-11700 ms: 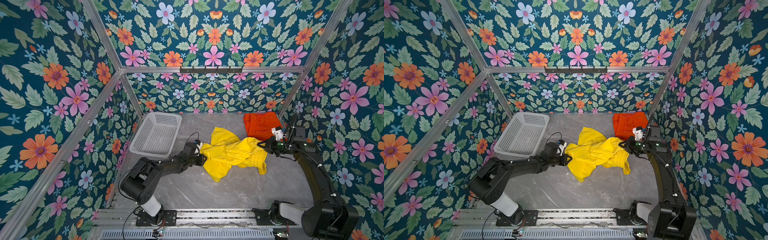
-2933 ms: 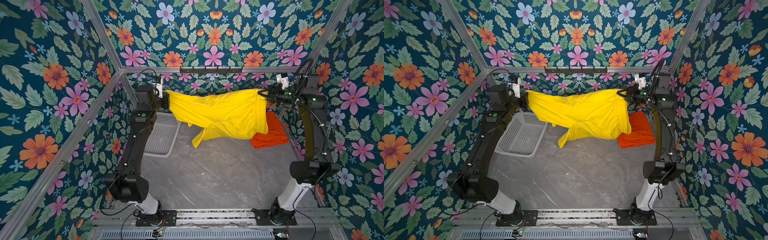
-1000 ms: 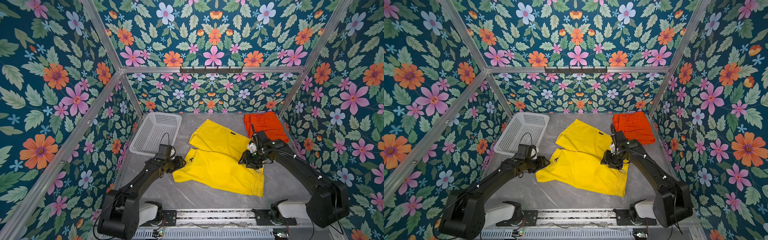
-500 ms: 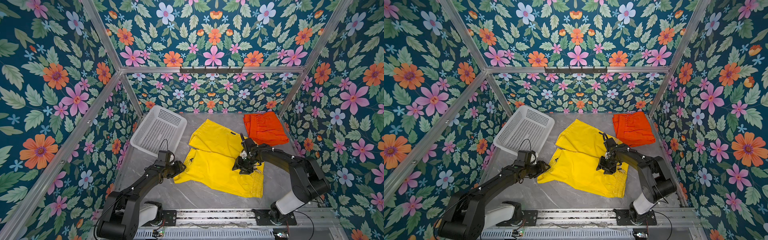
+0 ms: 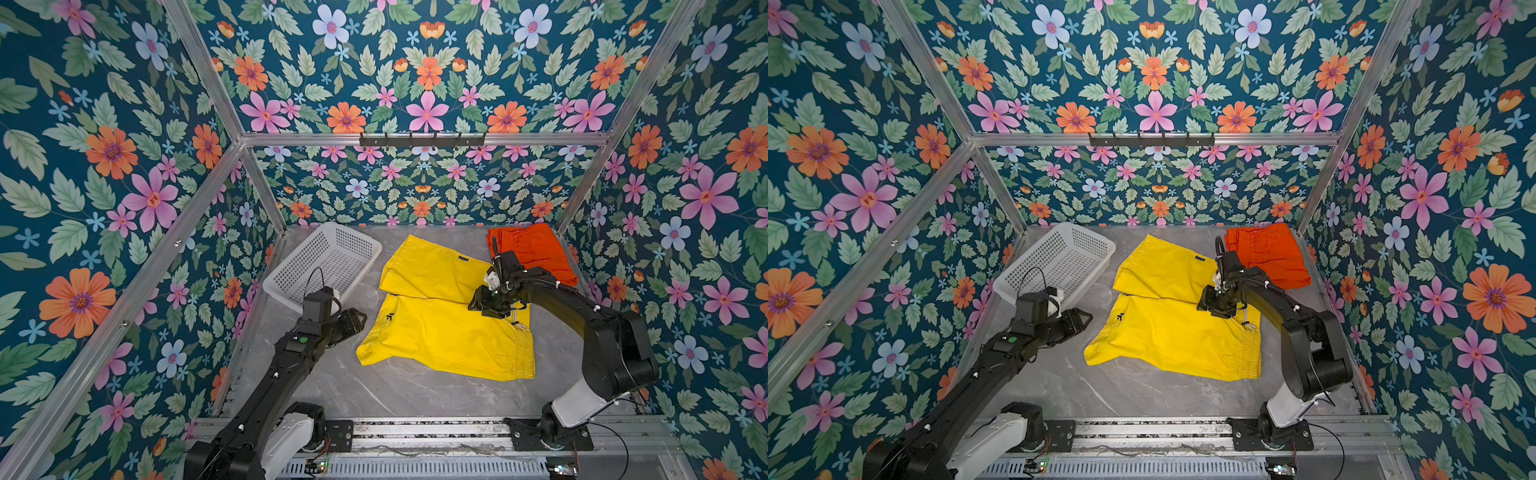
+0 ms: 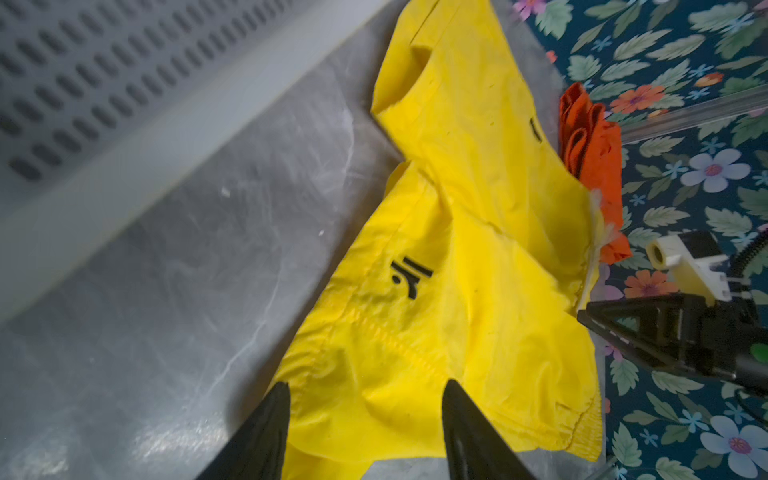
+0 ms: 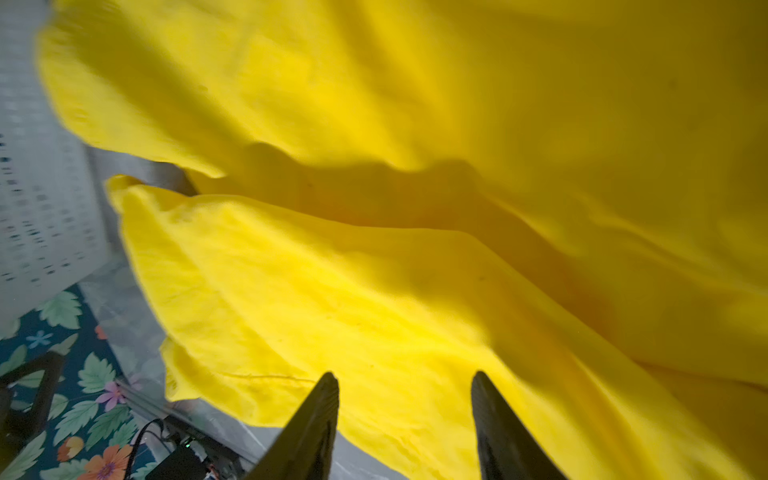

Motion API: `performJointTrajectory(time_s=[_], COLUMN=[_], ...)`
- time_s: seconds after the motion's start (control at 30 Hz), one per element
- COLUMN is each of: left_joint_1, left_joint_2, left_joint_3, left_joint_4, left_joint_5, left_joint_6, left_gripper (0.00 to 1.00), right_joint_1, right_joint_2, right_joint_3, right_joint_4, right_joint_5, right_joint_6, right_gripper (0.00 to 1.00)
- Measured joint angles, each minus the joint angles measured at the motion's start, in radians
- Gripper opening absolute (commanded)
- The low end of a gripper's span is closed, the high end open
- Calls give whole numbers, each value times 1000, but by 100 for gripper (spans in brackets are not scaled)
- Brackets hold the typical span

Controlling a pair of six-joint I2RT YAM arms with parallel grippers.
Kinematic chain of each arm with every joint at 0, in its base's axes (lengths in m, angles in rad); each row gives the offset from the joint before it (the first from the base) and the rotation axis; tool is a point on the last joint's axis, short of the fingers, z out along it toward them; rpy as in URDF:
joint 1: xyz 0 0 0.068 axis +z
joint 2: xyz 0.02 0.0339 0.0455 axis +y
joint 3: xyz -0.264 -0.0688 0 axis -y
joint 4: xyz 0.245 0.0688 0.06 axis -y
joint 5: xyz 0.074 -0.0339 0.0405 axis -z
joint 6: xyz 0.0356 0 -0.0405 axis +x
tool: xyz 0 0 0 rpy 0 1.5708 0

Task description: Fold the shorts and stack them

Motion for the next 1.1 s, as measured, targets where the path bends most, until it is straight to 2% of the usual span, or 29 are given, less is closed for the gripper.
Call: performJointTrajectory(time_s=[0.13, 0.3, 0.47, 0.67, 0.93, 1.1], left_joint_1=[0, -14, -35, -9, 70, 80], left_joint_2=[154, 436, 658, 860, 964, 873], left_joint_3=[183, 368, 504, 649, 795, 749], left_joint_4=[-2, 0, 2, -3, -5, 4], left_joint_5=[-63, -42, -5, -11, -82, -38], left_joint_6=[116, 227, 289, 332, 351, 344], left_gripper=[62, 61, 62, 63, 63, 61], right_joint_1=[57, 100, 103, 102, 101, 117], right_joint_2=[-63, -88, -89, -95, -119, -136], right_joint_3=[12, -5, -69, -135, -171, -169], right_joint_4=[-2, 13, 41, 65, 73, 87], right_joint_5=[-3, -7, -26, -45, -35, -27], right_joint_6=[-21, -25, 1, 26, 53, 56], right_gripper=[52, 52, 53, 53, 53, 53])
